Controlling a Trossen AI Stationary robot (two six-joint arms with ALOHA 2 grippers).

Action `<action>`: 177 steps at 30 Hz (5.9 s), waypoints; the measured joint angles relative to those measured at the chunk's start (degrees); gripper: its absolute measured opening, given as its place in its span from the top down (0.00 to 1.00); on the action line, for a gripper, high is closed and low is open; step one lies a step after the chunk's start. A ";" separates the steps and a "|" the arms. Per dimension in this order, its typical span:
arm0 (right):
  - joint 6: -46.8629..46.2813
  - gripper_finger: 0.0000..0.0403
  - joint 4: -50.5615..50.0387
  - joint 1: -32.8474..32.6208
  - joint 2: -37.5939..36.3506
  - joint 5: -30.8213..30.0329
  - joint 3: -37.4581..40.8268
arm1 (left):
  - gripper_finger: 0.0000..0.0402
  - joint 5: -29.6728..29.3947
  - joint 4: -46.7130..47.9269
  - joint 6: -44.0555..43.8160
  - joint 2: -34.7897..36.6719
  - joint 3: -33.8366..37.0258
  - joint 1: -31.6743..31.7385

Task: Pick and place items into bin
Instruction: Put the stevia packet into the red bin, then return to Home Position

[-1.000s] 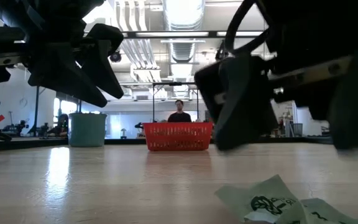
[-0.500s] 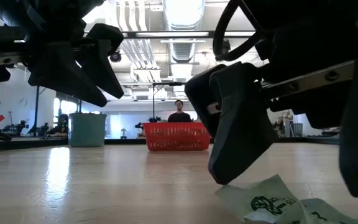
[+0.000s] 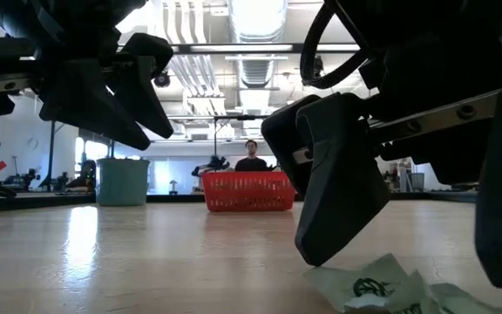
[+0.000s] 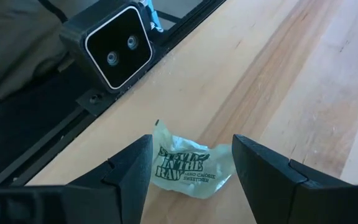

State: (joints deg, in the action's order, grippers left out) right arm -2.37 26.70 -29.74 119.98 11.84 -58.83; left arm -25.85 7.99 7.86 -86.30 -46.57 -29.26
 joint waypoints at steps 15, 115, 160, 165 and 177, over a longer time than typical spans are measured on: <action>-0.22 0.59 -1.50 0.00 0.59 -1.79 -0.53 | 0.66 0.00 0.00 -0.01 0.00 0.00 -0.04; 7.24 0.76 -6.95 43.52 -17.58 -11.60 6.71 | 0.66 -6.14 9.35 -6.01 13.88 2.45 -0.11; 2.10 0.65 7.76 34.69 -85.46 -11.24 50.18 | 0.66 -24.61 -7.49 5.03 48.26 20.03 0.00; 0.66 0.66 11.20 32.95 -86.09 -11.34 53.31 | 0.66 -24.59 -7.89 5.14 55.78 23.86 0.00; 4.49 0.65 23.08 27.21 -86.35 -11.37 57.92 | 0.66 -24.28 -6.57 6.62 64.44 27.92 0.00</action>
State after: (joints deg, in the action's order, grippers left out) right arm 2.12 49.78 -2.52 33.64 0.47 -0.91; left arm -50.13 1.42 14.48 -21.86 -18.65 -29.26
